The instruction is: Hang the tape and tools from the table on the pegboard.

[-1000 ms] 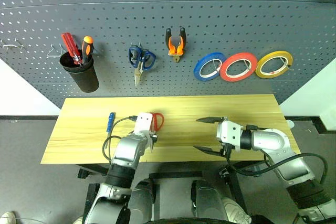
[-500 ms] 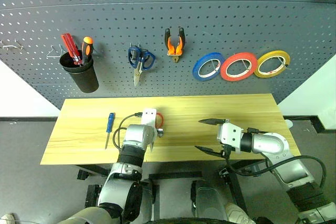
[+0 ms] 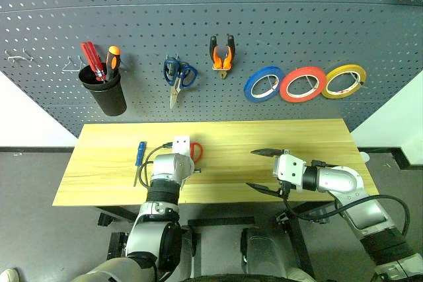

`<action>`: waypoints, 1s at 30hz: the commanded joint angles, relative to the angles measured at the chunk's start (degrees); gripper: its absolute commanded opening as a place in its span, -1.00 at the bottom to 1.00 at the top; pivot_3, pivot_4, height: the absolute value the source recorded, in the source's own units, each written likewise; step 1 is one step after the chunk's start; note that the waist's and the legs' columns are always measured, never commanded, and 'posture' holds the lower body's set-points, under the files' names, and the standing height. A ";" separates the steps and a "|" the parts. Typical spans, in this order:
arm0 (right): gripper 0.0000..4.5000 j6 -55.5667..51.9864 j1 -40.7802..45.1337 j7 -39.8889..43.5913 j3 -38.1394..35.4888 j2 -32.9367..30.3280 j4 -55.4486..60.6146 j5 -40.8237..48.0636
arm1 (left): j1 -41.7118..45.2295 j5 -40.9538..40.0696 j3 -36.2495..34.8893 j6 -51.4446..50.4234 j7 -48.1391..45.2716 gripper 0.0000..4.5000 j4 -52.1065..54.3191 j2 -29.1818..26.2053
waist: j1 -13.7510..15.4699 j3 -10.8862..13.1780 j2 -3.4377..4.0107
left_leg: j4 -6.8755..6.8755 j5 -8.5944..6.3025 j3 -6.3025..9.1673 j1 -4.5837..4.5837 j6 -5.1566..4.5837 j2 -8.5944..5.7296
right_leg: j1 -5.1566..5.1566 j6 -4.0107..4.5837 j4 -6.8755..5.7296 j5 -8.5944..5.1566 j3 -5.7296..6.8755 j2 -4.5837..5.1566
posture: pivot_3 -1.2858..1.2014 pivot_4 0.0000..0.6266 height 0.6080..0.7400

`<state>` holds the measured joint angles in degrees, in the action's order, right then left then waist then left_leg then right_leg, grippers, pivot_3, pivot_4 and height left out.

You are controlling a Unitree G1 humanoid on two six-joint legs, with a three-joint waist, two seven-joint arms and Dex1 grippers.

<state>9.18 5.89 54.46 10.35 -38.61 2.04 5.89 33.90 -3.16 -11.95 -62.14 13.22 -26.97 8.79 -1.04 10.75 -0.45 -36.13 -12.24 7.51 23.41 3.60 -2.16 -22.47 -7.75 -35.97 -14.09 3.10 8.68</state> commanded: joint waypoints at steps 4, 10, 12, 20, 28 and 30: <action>1.00 -0.61 1.14 0.42 -1.39 1.11 1.01 2.45 | -1.30 -0.80 0.94 -2.06 -1.61 -0.55 1.24 -0.03 | -0.09 0.00 0.00 | -0.01 0.00 0.00 0.00 0.00 0.00 | 0.00 0.00 0.00 0.01 0.00 0.00 | -0.07 -0.63 1.00; 1.00 -1.68 0.86 0.42 -2.44 1.24 2.05 4.26 | -8.02 -3.33 5.67 0.74 -12.23 -0.55 18.35 -6.04 | -0.42 0.01 -0.02 | 0.08 0.00 -0.01 0.03 0.00 0.02 | -0.11 0.02 -0.01 0.03 -0.04 -0.02 | -0.07 -0.64 1.00; 1.00 -1.98 1.20 0.48 -3.05 1.53 2.45 5.42 | -12.53 -4.78 8.66 3.68 -18.63 -0.55 26.16 -10.60 | -0.78 0.01 -0.01 | 0.13 0.01 -0.01 0.05 0.01 0.03 | -0.19 0.05 -0.06 0.03 -0.07 -0.04 | -0.07 -0.64 1.00; 1.00 -4.07 5.51 1.27 -6.29 4.49 5.73 13.64 | -30.78 -5.49 10.32 31.24 -33.86 -0.55 40.07 -25.12 | -1.49 -0.03 0.07 | 0.10 0.01 -0.14 0.04 0.03 0.07 | -0.21 0.41 0.01 0.04 -0.24 -0.04 | -0.05 -0.67 1.00; 1.00 -12.34 11.81 3.16 -8.97 5.73 9.85 23.45 | -33.21 -16.37 -0.95 50.76 -39.76 -0.55 39.56 -23.36 | -0.23 -0.17 0.07 | 0.04 0.01 -0.14 0.06 0.04 0.09 | -0.19 0.53 0.06 0.11 -0.23 -0.03 | -0.03 -0.72 1.00; 1.00 -14.52 12.94 4.02 -9.35 5.61 10.45 25.55 | -31.93 -18.77 -2.54 52.70 -40.72 -0.55 39.68 -23.16 | 0.05 -0.19 0.09 | 0.06 0.02 -0.15 0.06 0.03 0.09 | -0.19 0.53 0.10 0.12 -0.23 -0.05 | -0.03 -0.73 1.00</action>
<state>-4.28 17.41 57.74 2.77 -32.80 9.72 28.88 0.77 -19.41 -12.60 -12.28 -26.53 10.17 -14.39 -0.98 10.56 -0.36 -36.06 -12.22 7.34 23.47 3.63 -2.07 -22.67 -7.22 -35.86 -13.92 2.87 8.64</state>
